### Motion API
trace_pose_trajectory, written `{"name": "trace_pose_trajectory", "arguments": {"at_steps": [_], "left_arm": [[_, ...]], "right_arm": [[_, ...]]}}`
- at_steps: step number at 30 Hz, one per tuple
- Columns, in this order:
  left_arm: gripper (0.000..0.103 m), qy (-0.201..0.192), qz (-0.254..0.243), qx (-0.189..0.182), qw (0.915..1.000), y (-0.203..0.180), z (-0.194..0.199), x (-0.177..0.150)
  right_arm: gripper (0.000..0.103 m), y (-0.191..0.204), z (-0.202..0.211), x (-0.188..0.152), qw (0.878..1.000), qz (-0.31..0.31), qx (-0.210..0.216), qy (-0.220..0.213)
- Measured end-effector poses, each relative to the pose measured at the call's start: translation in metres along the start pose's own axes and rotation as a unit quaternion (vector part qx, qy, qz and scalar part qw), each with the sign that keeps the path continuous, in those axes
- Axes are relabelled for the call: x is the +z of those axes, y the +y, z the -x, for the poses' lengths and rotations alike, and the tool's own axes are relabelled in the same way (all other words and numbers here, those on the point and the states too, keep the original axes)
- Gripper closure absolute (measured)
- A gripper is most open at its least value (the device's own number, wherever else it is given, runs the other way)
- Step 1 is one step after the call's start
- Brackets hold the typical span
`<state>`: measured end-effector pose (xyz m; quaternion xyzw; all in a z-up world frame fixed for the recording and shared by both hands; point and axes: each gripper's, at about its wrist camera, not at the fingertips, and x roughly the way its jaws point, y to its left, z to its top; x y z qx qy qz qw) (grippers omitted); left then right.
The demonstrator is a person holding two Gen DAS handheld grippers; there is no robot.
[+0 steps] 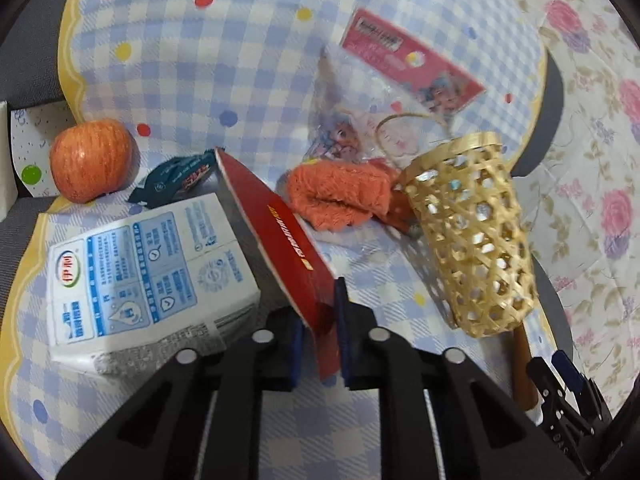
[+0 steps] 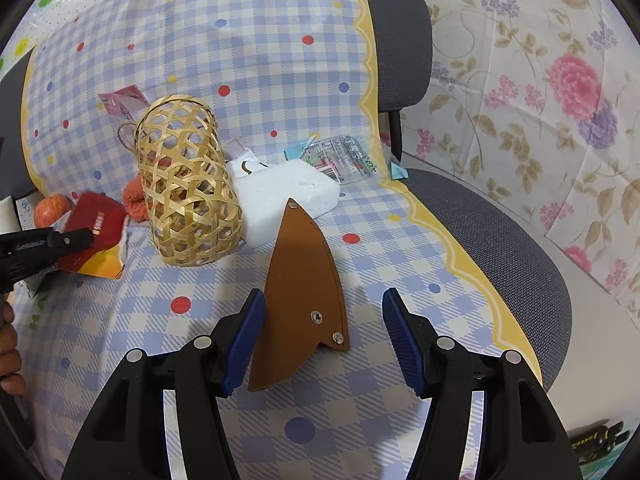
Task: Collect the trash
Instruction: 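Grasp the brown leather piece with the right tool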
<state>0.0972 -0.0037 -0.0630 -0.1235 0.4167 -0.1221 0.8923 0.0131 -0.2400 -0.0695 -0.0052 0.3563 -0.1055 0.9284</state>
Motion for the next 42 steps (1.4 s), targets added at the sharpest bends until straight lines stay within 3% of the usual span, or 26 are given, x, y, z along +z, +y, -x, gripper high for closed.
{"name": "trace_pose_trajectory", "arguments": {"at_steps": [5, 8, 12, 17, 20, 29, 36, 39, 42], "left_arm": [[0.099, -0.029, -0.042, -0.016, 0.9985, -0.009, 0.03, -0.013], [0.101, -0.043, -0.068, -0.017, 0.9966, -0.013, 0.048, -0.02], [0.103, -0.056, -0.097, -0.006, 0.9937, -0.017, 0.071, -0.026], [0.103, -0.043, -0.149, 0.025, 0.9876, -0.021, 0.079, -0.032], [0.103, -0.026, -0.172, 0.018, 0.9846, -0.025, 0.07, -0.037], [0.1, -0.046, -0.18, 0.012, 0.9825, -0.033, 0.053, -0.041], [0.1, -0.027, -0.164, 0.023, 0.9859, -0.025, 0.033, -0.041], [0.1, -0.025, -0.163, 0.019, 0.9861, -0.025, 0.032, -0.042], [0.1, -0.024, -0.163, 0.019, 0.9861, -0.024, 0.031, -0.041]], "right_arm": [[0.041, -0.004, 0.005, 0.001, 1.0, -0.006, 0.007, -0.007], [0.034, -0.001, 0.006, 0.002, 1.0, -0.003, 0.013, -0.006], [0.032, 0.006, 0.007, 0.004, 1.0, 0.012, 0.011, -0.011], [0.032, 0.014, -0.001, 0.005, 1.0, 0.03, 0.001, -0.002], [0.033, 0.015, -0.006, 0.004, 1.0, 0.025, 0.001, 0.007], [0.032, 0.001, 0.003, 0.0, 1.0, 0.005, 0.011, -0.001], [0.032, 0.01, -0.004, -0.002, 1.0, 0.025, 0.009, 0.001], [0.032, 0.021, -0.012, -0.001, 0.999, 0.05, -0.01, 0.006], [0.039, 0.028, -0.024, -0.003, 0.996, 0.072, -0.055, 0.015]]}}
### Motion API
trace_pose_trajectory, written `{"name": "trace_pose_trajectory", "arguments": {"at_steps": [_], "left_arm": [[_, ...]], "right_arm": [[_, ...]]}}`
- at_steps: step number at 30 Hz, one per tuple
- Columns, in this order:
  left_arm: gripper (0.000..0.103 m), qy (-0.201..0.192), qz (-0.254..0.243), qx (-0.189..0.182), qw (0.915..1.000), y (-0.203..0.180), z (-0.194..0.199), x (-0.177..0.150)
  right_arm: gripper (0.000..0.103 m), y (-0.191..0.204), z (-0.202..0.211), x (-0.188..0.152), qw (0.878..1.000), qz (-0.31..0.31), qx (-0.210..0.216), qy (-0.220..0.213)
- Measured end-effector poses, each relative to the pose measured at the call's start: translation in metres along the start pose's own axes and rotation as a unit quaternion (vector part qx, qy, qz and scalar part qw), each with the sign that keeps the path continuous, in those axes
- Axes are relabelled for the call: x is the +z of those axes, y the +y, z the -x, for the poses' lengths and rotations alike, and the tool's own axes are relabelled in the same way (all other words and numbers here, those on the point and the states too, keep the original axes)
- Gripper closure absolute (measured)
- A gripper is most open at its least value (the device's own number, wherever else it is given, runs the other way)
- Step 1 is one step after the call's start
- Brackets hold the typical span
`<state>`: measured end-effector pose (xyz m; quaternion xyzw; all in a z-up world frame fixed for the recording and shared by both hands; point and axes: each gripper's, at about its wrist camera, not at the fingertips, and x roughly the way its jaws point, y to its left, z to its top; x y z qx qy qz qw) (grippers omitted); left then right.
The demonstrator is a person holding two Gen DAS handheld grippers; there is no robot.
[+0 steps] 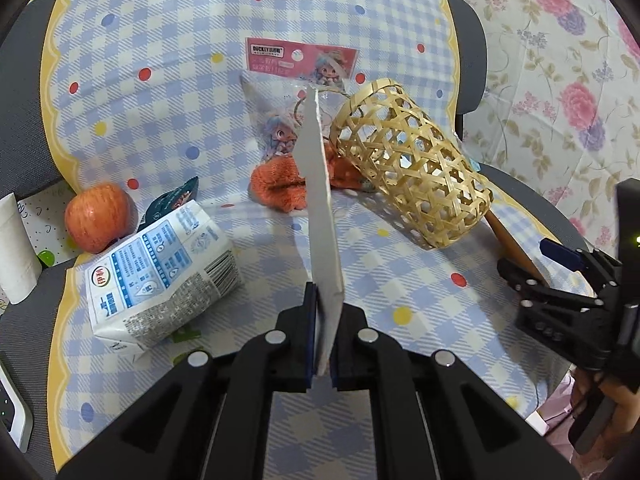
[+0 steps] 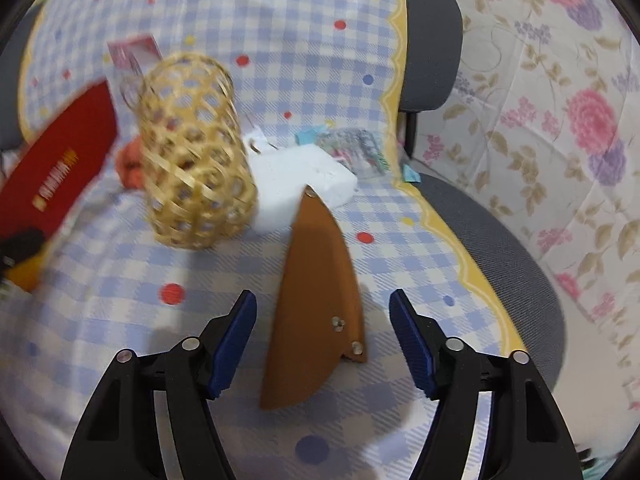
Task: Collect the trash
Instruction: 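Grasp the brown leather piece with the right tool, then carry both held items over the pink bin and open both tools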
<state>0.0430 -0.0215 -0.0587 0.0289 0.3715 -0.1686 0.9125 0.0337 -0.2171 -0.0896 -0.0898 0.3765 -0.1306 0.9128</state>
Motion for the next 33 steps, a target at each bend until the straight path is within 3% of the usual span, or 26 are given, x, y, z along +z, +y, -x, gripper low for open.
{"name": "trace_pose_trajectory", "arguments": {"at_steps": [2, 4, 6, 8, 13, 18, 26, 33], "left_arm": [[0.1, 0.001, 0.001, -0.001, 1.0, 0.0, 0.0, 0.0], [0.1, 0.001, 0.001, -0.001, 1.0, 0.0, 0.0, 0.0], [0.1, 0.0, 0.004, -0.001, 1.0, 0.001, 0.001, 0.001], [0.1, -0.003, 0.004, -0.001, 1.0, 0.001, 0.005, -0.001], [0.101, -0.027, -0.001, -0.007, 0.9996, -0.005, 0.033, -0.004], [0.101, -0.05, -0.016, -0.029, 0.9982, -0.023, 0.059, -0.006], [0.101, -0.051, -0.052, -0.073, 0.9947, -0.067, 0.072, -0.017], [0.101, -0.051, -0.093, -0.123, 0.9867, -0.114, 0.083, -0.03]], "right_arm": [[0.047, 0.0, -0.005, -0.002, 1.0, 0.004, -0.017, 0.007], [0.068, -0.006, -0.005, -0.004, 1.0, -0.006, -0.017, 0.011], [0.072, -0.014, 0.0, -0.006, 1.0, -0.017, -0.014, 0.003], [0.073, -0.025, 0.012, -0.007, 0.999, -0.034, -0.002, -0.013], [0.073, -0.064, 0.041, -0.007, 0.984, -0.127, 0.123, -0.027], [0.073, -0.07, 0.067, -0.01, 0.977, -0.141, 0.154, -0.034], [0.073, -0.08, 0.109, -0.031, 0.979, -0.143, 0.138, -0.051], [0.073, -0.107, 0.145, -0.062, 0.979, -0.161, 0.112, -0.058]]}}
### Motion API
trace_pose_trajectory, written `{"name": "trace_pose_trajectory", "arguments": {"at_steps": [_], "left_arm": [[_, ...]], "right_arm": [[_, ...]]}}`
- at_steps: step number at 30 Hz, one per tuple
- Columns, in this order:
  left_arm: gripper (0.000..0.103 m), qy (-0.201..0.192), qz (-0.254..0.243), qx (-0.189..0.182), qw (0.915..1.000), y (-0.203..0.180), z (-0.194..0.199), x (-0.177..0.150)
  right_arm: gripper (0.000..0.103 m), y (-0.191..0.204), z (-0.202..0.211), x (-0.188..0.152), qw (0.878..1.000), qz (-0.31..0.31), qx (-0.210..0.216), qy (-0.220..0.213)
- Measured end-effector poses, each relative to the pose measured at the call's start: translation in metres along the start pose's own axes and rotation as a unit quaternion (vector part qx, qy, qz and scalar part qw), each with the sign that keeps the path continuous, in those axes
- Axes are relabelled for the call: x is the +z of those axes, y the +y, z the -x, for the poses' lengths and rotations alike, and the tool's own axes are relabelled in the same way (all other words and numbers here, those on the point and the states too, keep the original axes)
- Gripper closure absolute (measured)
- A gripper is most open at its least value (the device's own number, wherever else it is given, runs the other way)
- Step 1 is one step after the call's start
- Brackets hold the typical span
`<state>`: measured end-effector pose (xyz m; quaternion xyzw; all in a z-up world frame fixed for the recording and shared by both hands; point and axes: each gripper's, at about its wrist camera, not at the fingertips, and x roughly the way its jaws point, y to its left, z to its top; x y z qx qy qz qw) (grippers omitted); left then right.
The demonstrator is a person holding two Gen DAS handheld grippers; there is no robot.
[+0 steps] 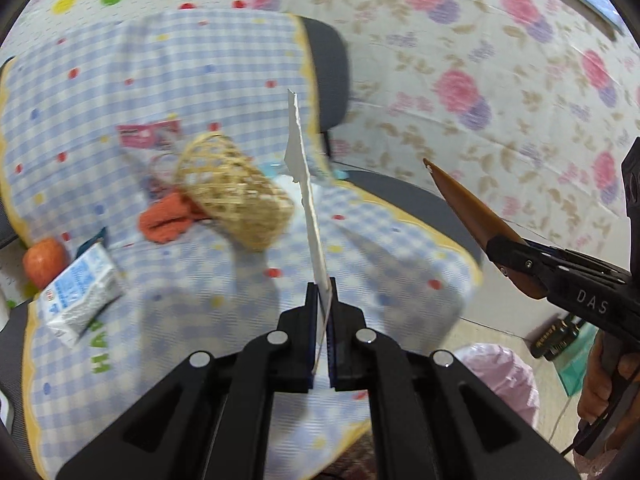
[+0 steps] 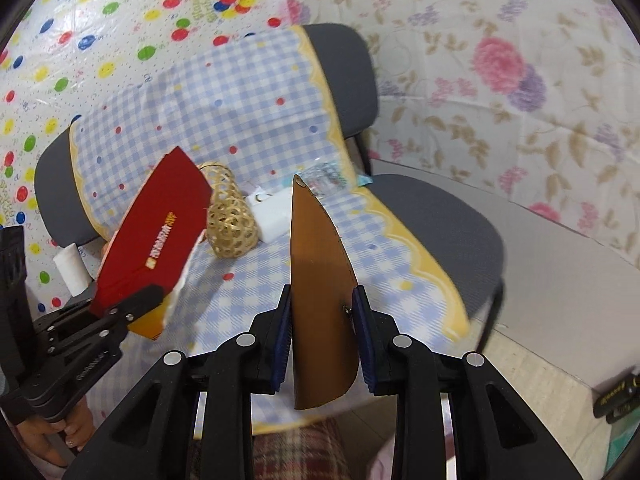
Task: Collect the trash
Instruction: 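Carry both held items over the pink bin and open both tools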
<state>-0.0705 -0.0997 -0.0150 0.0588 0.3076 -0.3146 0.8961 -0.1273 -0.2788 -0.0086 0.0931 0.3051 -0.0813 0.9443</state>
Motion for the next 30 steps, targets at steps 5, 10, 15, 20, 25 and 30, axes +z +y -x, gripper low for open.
{"name": "trace_pose_trajectory", "arguments": {"at_steps": [5, 10, 15, 20, 25, 30], "left_arm": [[0.101, 0.005, -0.032, -0.046, 0.9984, -0.041, -0.001, -0.009], [0.101, 0.015, -0.077, -0.101, 0.9918, -0.092, -0.005, -0.021], [0.101, 0.031, -0.116, -0.149, 0.9816, -0.135, -0.01, -0.036], [0.101, 0.048, -0.145, -0.187, 0.9704, -0.169, -0.015, -0.047], [0.101, 0.071, -0.156, -0.209, 0.9627, -0.191, -0.026, -0.052], [0.062, 0.082, -0.149, -0.2, 0.9649, -0.191, -0.034, -0.052]], "right_arm": [[0.073, -0.02, 0.038, -0.017, 0.999, -0.011, -0.032, -0.015], [0.073, -0.045, 0.075, -0.035, 0.996, -0.034, -0.076, -0.026], [0.072, -0.071, 0.104, -0.057, 0.99, -0.061, -0.121, -0.029], [0.072, -0.099, 0.128, -0.079, 0.983, -0.1, -0.152, -0.029], [0.069, -0.119, 0.127, -0.093, 0.981, -0.13, -0.145, -0.012], [0.046, -0.129, 0.117, -0.099, 0.979, -0.148, -0.137, 0.009]]}}
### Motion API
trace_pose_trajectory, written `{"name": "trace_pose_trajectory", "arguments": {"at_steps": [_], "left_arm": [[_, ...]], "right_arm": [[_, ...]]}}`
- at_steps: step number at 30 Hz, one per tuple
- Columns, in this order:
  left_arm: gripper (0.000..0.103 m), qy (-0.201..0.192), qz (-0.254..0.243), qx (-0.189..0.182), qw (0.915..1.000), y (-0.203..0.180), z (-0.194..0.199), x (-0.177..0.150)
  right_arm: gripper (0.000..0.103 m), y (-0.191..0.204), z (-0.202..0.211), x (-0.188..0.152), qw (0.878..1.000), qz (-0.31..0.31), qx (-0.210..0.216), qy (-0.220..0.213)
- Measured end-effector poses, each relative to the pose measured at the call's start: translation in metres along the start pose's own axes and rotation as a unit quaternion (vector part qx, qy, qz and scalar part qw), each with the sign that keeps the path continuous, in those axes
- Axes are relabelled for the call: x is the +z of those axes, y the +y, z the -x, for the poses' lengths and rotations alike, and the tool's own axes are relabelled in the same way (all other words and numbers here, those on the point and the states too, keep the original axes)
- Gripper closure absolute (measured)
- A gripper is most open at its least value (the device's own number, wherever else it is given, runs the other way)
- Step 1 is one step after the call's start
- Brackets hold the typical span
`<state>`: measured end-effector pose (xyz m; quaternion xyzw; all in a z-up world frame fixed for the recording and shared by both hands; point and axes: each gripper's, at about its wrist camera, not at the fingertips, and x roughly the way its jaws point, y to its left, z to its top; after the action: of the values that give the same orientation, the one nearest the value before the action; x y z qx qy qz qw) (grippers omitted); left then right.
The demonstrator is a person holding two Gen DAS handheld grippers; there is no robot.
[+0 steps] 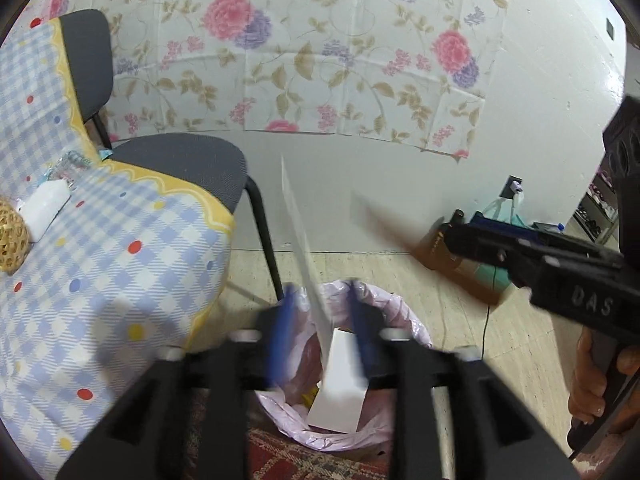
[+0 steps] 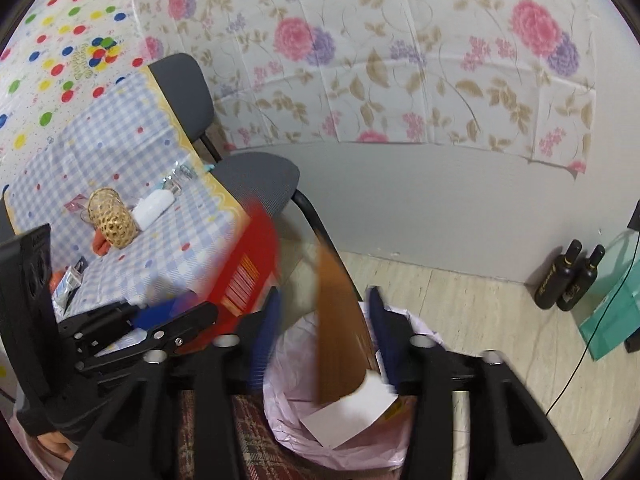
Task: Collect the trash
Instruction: 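Carry both held items over the pink bin and open both tools, then move both open tools back over the chair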
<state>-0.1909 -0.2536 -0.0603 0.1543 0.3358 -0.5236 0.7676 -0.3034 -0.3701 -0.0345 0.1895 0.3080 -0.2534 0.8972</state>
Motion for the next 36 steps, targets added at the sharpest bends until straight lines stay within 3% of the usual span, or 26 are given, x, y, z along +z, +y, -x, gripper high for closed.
{"name": "trace_pose_trajectory", "arguments": {"at_steps": [9, 18, 26, 36], "left_arm": [[0.059, -0.024, 0.032, 0.054, 0.9978, 0.034, 0.022, 0.005], [0.059, -0.049, 0.083, 0.123, 0.9876, 0.09, 0.061, 0.003], [0.059, -0.058, 0.15, 0.176, 0.9712, 0.147, 0.094, -0.016], [0.056, -0.067, 0.22, 0.254, 0.9394, 0.216, 0.14, -0.046]], "right_arm": [[0.045, 0.022, 0.0, 0.01, 0.999, 0.035, 0.01, -0.022], [0.045, 0.081, -0.014, 0.03, 0.993, 0.09, 0.063, -0.034], [0.045, 0.14, -0.036, 0.045, 0.985, 0.139, 0.092, -0.036], [0.045, 0.214, -0.067, 0.062, 0.973, 0.186, 0.129, -0.035]]}}
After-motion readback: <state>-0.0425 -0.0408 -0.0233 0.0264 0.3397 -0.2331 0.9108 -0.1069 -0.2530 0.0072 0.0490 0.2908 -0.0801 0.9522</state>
